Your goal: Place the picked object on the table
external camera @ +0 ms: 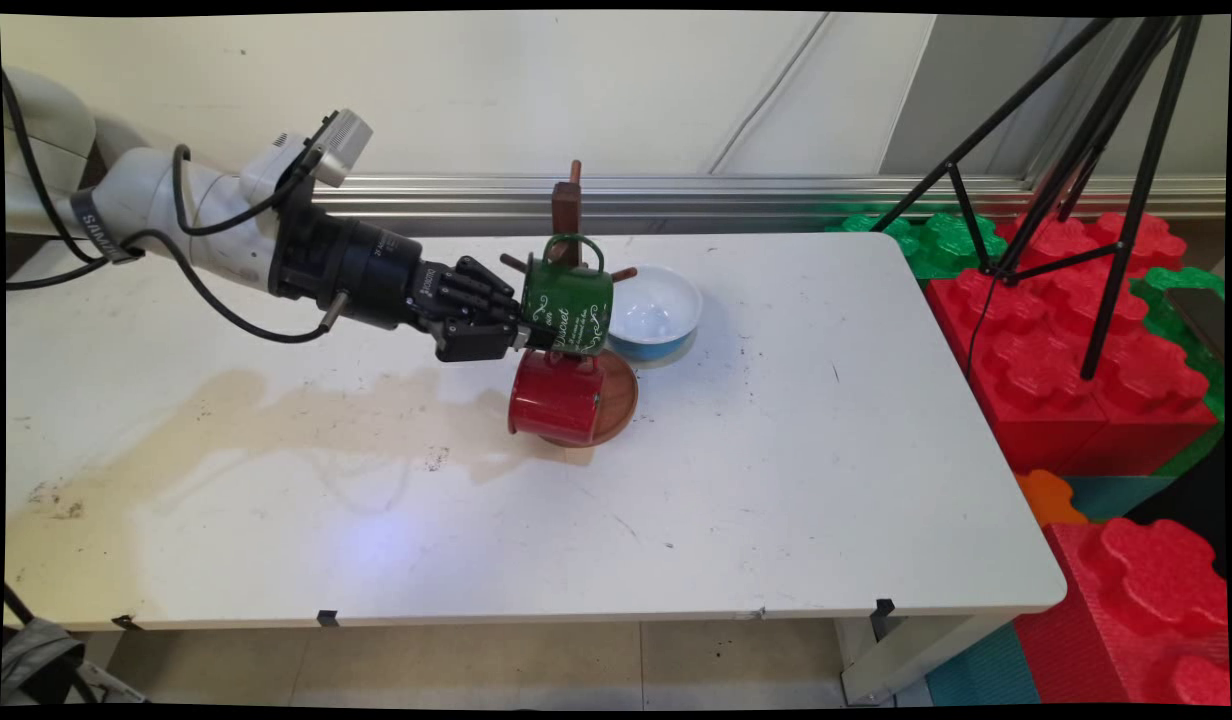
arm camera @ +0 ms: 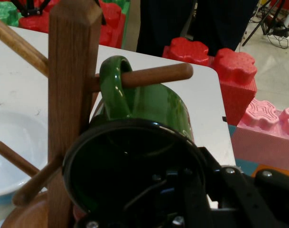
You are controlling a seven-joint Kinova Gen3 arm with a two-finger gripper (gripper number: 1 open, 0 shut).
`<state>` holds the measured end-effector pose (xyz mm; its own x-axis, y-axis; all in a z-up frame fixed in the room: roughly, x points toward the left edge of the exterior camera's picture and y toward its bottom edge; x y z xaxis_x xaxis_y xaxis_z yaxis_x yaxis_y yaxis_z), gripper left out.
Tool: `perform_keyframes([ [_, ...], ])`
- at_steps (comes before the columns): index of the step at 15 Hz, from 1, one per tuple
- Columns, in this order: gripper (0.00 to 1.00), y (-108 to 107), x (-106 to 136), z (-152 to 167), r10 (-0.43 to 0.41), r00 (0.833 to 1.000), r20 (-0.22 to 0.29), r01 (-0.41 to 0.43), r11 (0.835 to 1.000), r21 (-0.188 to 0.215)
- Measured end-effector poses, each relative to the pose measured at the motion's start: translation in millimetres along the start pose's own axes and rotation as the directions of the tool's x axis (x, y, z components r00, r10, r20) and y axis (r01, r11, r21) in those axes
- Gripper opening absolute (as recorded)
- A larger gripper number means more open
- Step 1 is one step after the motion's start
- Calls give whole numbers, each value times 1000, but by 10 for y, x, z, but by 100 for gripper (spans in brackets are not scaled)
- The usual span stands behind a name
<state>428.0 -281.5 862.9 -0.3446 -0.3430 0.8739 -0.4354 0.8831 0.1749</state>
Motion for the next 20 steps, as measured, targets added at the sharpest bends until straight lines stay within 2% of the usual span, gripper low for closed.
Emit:
perform_keyframes([
  [13,0,54,66,-125,-7,1000,-15,7,1000,-4],
  [20,0,227,151,-276,-9,1000,-20,8,999,-37],
])
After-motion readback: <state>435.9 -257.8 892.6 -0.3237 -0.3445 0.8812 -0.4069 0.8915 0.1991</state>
